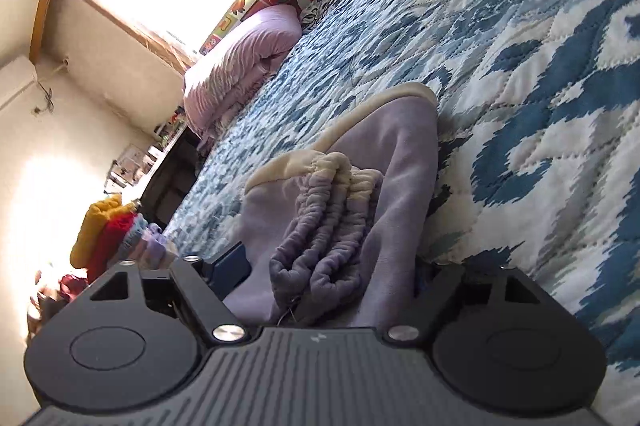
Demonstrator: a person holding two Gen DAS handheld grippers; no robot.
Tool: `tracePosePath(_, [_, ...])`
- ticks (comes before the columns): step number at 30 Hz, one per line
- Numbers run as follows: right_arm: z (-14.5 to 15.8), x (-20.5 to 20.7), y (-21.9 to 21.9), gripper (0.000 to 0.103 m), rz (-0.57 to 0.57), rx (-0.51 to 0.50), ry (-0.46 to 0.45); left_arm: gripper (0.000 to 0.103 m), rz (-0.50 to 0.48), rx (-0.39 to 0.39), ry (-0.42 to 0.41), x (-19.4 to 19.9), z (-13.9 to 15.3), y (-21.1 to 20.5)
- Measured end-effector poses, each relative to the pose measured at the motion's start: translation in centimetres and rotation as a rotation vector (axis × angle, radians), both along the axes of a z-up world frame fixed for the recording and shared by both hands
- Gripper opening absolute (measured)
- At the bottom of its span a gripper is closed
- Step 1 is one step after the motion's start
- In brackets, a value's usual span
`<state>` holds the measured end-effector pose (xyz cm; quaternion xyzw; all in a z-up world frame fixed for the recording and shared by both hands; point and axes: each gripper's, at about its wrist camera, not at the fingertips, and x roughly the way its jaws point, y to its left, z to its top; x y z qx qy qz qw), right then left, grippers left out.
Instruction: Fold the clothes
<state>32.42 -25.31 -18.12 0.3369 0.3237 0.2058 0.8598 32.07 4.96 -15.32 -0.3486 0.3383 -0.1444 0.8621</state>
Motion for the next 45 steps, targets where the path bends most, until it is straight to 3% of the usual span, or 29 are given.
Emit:
tracePosePath(2, [-0.3,-0.2,0.3,0.044,-0.013,-0.028,-0.002,0.03,-0.016,-0.001,-0.018,-0.4,0.9,-0.2])
tracePosePath(3, [-0.4,-0.1,-0.2,0.038,-0.02,0.008,0.007,0.028,-0.03,-0.004,-0.032,-0.4,1.5,-0.5])
tracePosePath(5, [-0.1,-0.3,-1.0,0.034,-0.02,0.061,-0.001,0.027,-0.058,-0.016,-0.058,-0.3,2.6,-1.3])
tracePosePath(8, [1.7,-1.2,-1.8,0.033,-0.013,0.055,-0.083,0.027,-0.1,-0.033,-0.099,-0.1,4.2,-2.4])
tracePosePath(16, [5.5,-0.3,-8.5,0.033,-0.134,0.068,-0.236,0.027,-0.221,-0.107,-0.161,4.0,6.6,-8.2])
tracePosePath(21, [7.9,0.4,-12.6,0.033,-0.209,0.075,-0.333,0.027,-0.288,-0.17,-0.243,10.2,10.2,-13.1])
tracePosePath(26, [14.5,6.7,-17.6,0.035,-0.282,-0.008,-0.442,0.027,-0.328,-0.288,-0.295,18.7,12.9,-18.5])
tracePosePath(27, [15.4,8.2,-18.6,0.044,-0.32,-0.036,-0.437,0.029,-0.347,-0.276,-0.275,20.7,12.2,-20.2])
tracePosePath(28, [16.4,9.6,-19.7,0.051,-0.36,-0.069,-0.431,0.042,-0.35,-0.214,-0.242,22.3,11.0,-21.9])
tracePosePath(29, [16.9,10.4,-19.9,0.058,-0.415,-0.194,-0.413,0.048,-0.35,-0.141,-0.207,23.9,9.8,-23.5])
tracePosePath(30, [17.3,11.2,-20.1,0.058,-0.468,-0.319,-0.393,0.049,-0.324,-0.085,-0.168,24.5,8.1,-24.3])
tracePosePath(32, [16.8,9.9,-19.5,0.066,-0.519,-0.469,-0.377,0.049,-0.301,-0.047,-0.128,23.2,5.4,-24.0])
tracePosePath(34, [15.4,7.2,-18.6,0.067,-0.525,-0.565,-0.391,0.049,-0.309,-0.045,-0.145,19.4,4.0,-22.2])
tracePosePath(36, [13.9,4.5,-17.7,0.076,-0.528,-0.658,-0.402,0.05,-0.335,-0.033,-0.175,15.0,3.6,-20.3])
tracePosePath(39, [10.3,-0.8,-15.2,0.076,-0.418,-0.572,-0.348,0.055,-0.353,-0.003,-0.179,7.6,3.9,-16.5])
tracePosePath(41, [8.5,-4.4,-12.5,0.076,-0.336,-0.576,-0.331,0.057,-0.354,0.022,-0.169,2.5,4.1,-13.7])
tracePosePath(45, [7.4,-10.6,-9.9,0.076,-0.268,-0.435,-0.213,0.066,-0.331,0.075,-0.132,-5.9,5.6,-8.7])
